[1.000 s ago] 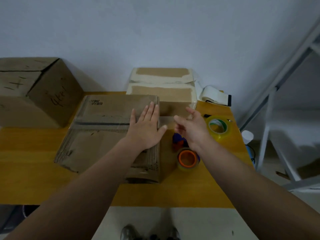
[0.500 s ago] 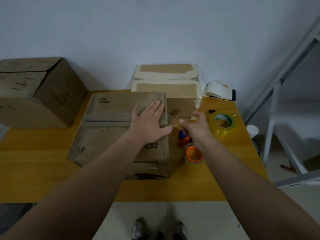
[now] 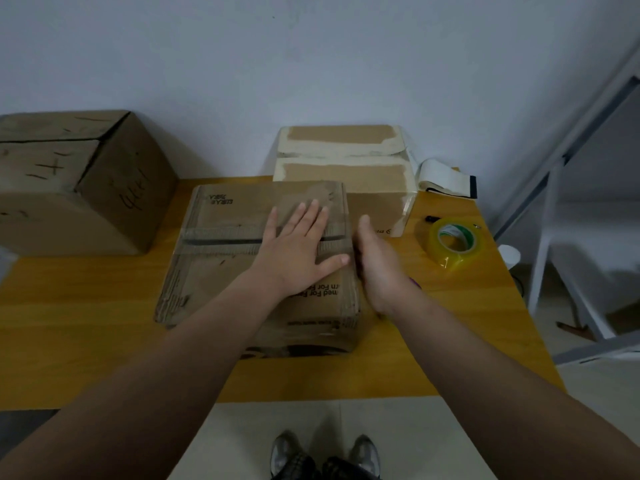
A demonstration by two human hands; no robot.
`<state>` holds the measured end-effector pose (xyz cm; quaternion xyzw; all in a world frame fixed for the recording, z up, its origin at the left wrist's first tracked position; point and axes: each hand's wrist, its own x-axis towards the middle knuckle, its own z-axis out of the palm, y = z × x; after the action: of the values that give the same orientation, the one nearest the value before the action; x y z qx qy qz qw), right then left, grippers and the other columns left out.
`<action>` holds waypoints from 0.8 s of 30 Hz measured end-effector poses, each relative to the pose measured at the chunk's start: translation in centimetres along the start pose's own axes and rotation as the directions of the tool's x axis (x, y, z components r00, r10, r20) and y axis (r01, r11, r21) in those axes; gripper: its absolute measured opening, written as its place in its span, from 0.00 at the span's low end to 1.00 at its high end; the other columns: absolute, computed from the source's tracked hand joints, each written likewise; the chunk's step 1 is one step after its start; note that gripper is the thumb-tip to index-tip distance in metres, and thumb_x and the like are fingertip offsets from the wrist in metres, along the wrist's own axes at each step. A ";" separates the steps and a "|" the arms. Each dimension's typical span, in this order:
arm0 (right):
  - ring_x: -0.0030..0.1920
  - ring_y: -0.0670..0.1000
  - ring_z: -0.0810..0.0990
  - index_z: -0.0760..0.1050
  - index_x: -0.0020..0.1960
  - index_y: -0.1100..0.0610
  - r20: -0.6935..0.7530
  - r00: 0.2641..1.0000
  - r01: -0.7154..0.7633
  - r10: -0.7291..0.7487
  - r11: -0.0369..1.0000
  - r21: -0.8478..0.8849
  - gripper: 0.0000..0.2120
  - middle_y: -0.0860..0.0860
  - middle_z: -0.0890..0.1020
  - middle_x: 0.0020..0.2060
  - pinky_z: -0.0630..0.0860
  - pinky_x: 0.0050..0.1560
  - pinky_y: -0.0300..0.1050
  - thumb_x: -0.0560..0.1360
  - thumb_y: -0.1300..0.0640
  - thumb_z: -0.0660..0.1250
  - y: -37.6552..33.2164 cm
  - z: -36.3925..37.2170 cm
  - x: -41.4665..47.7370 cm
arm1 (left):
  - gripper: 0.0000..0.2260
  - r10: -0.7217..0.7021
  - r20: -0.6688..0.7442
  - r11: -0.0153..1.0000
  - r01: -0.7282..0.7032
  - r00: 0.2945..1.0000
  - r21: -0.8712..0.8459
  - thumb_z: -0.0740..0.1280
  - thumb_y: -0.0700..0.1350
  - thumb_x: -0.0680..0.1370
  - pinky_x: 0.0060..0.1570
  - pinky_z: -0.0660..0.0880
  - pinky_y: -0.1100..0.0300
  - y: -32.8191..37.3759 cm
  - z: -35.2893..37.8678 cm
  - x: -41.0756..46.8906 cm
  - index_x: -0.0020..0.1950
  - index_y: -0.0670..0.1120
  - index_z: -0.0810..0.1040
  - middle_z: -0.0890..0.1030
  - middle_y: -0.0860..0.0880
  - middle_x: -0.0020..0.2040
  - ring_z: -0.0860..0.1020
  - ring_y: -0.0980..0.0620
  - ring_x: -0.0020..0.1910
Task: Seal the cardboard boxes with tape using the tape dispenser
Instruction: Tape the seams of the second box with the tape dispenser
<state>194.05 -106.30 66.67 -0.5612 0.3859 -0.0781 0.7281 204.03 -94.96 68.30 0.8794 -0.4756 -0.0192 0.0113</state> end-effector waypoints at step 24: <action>0.73 0.59 0.58 0.56 0.75 0.56 0.385 0.886 0.385 -0.258 -0.049 -0.921 0.46 0.57 0.61 0.74 0.52 0.71 0.60 0.70 0.25 0.42 -7.1 10.4 8.1 | 0.55 0.094 0.142 0.994 -0.100 0.985 0.037 0.53 0.79 0.63 0.69 0.28 0.50 -7.6 -1.1 -7.8 0.75 0.47 0.32 0.31 0.47 0.74 0.27 0.48 0.71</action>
<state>208.69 -105.36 69.81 -0.9790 0.1540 0.0668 0.1158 206.19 -84.29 69.26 0.8518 -0.5176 -0.0700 -0.0406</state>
